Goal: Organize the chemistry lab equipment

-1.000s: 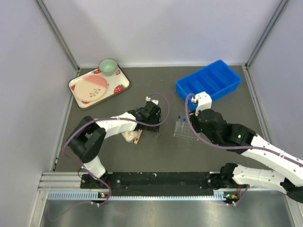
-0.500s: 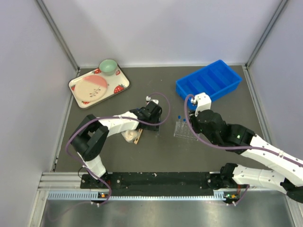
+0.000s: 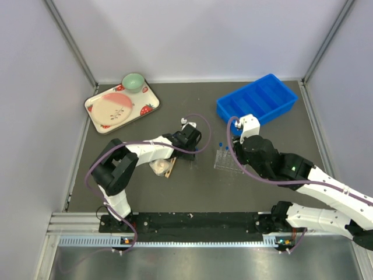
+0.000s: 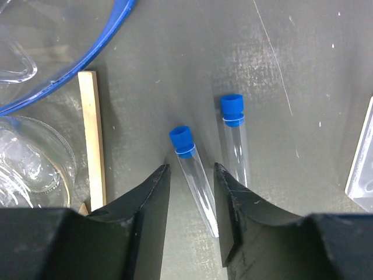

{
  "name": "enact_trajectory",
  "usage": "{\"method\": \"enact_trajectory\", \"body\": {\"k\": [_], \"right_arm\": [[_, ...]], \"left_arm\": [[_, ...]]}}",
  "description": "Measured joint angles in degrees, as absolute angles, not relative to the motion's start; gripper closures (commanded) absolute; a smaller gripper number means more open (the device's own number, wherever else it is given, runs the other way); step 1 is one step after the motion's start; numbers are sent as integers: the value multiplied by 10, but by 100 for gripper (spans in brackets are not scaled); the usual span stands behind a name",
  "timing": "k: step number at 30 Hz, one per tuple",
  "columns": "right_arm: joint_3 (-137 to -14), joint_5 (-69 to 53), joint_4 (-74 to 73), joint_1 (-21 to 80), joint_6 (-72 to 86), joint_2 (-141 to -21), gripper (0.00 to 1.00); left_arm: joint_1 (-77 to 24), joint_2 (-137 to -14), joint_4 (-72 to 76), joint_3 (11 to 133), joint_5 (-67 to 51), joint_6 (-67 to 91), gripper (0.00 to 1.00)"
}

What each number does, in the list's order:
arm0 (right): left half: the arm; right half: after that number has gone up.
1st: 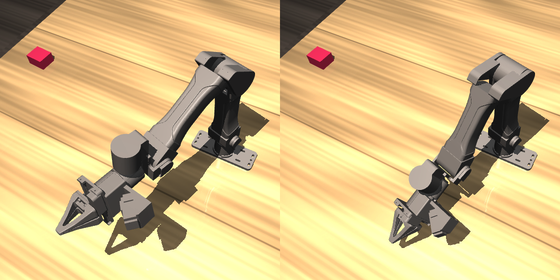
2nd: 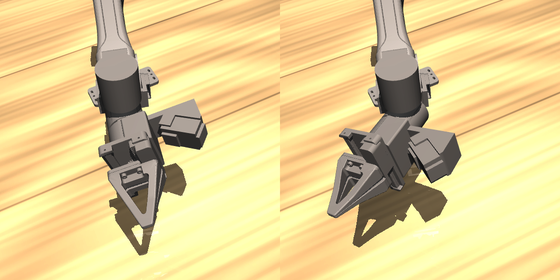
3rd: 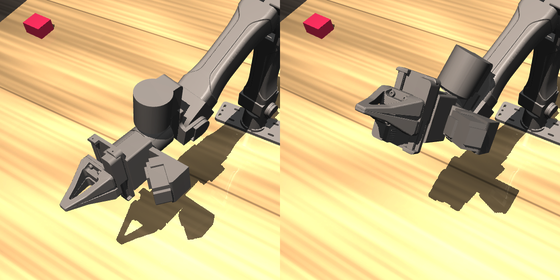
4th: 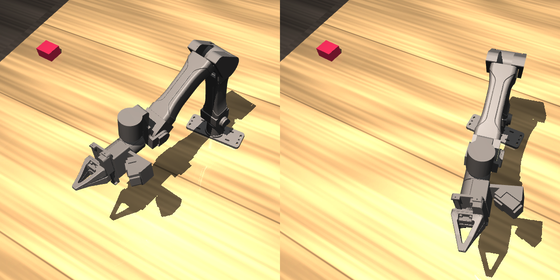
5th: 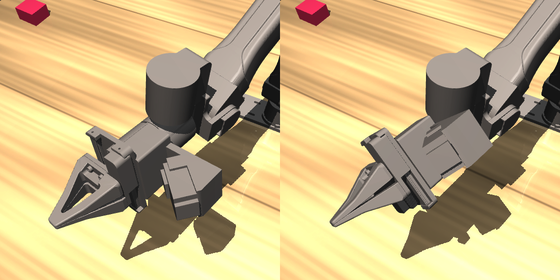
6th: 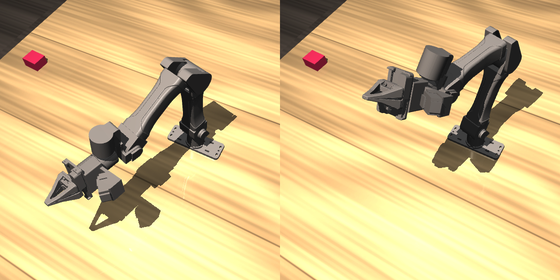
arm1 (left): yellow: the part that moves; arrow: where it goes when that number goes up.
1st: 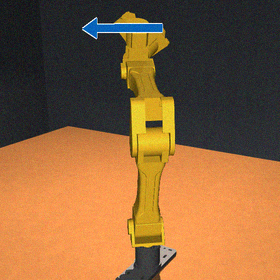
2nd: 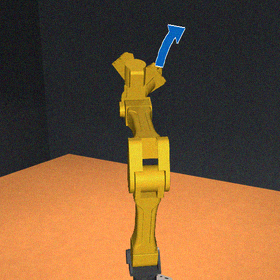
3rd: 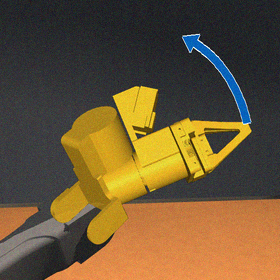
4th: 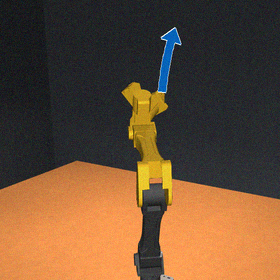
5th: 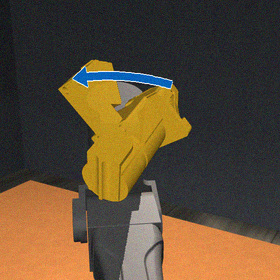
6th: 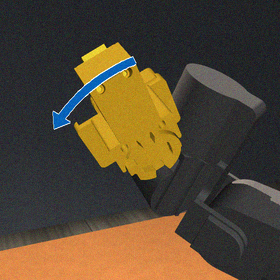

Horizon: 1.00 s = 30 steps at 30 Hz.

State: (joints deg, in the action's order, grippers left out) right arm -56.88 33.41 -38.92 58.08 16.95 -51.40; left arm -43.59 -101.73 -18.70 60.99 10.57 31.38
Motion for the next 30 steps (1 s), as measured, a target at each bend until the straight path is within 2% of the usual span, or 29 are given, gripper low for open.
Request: {"method": "enact_trajectory", "body": {"k": [6, 8, 19, 26, 30], "right_arm": [[-566, 333, -390, 581, 170, -510, 68], [-565, 333, -389, 581, 170, -507, 68], [-553, 344, -391, 576, 190, -505, 67], [-511, 313, -397, 476, 229, -516, 67], [-493, 284, -401, 455, 254, -532, 66]], "left_arm": [[-436, -1018, -192, 610, 112, 316, 94], [-437, -1018, -193, 610, 113, 317, 99], [-447, -985, -210, 585, 111, 320, 100], [-451, -868, -243, 578, 73, 310, 100], [-452, -782, -249, 577, 35, 297, 100]]}}
